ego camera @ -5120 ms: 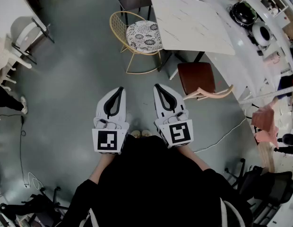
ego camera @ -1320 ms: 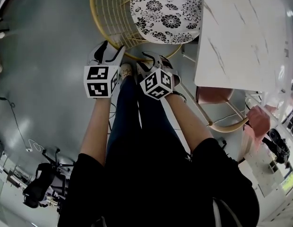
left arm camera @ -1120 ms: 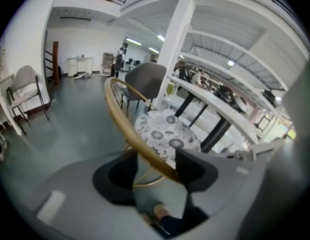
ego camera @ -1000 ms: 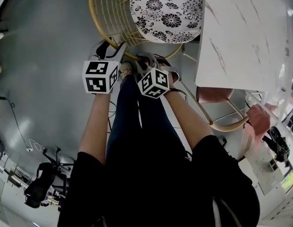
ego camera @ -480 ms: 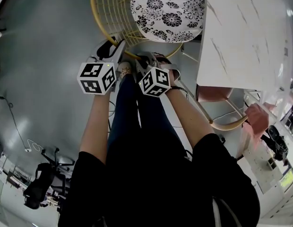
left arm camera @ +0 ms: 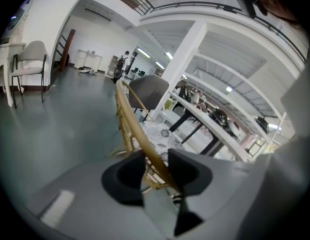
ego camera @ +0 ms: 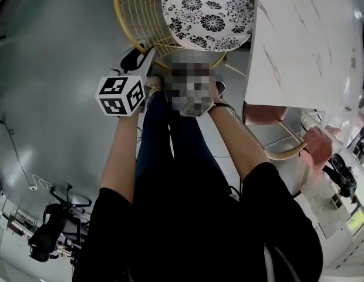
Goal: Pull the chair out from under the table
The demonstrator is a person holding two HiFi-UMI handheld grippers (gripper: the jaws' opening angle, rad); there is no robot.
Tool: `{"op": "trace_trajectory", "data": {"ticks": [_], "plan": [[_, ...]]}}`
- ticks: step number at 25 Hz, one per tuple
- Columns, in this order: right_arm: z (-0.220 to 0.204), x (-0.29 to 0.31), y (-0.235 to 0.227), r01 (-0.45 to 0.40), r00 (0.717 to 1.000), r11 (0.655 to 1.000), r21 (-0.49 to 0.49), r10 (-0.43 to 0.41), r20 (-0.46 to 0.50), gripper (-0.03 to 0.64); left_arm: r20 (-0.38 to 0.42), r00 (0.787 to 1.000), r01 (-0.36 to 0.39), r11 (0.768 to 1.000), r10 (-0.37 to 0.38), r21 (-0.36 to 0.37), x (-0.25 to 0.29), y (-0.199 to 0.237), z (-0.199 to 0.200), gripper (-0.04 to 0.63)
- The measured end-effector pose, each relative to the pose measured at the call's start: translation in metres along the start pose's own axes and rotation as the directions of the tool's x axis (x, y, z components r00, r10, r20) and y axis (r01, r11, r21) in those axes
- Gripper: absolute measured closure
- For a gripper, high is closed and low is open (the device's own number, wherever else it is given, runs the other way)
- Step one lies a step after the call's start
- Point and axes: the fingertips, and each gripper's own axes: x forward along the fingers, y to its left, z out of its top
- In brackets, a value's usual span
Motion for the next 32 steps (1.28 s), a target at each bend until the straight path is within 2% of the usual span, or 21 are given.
{"op": "trace_trajectory", "data": {"ticks": [16,29,31,32], "plan": [[0.008,0.008,0.006,-0.076,0.997,0.994,-0.08,0.077,0.004,0.589,-0.004,1.0,-0.025,0.999,0.025,-0.036,0.0,0.01,0.003,0.461],[0.016,0.016,0.009,-0.12,0.992,0.988,-0.093,0.122,0.022,0.584,0.006,0.998,-0.059,0.997,0.06,-0.047,-0.002,0.02,0.004,0.467],[0.018,0.018,0.009,-0.126,0.991,0.988,-0.088,0.129,0.027,0.583,0.02,0.997,-0.073,0.997,0.074,-0.03,-0.009,0.021,0.006,0.487],[0.018,0.019,0.008,-0.128,0.991,0.988,-0.084,0.131,0.03,0.583,0.026,0.996,-0.088,0.996,0.088,0.012,-0.014,0.021,0.009,0.493]]}}
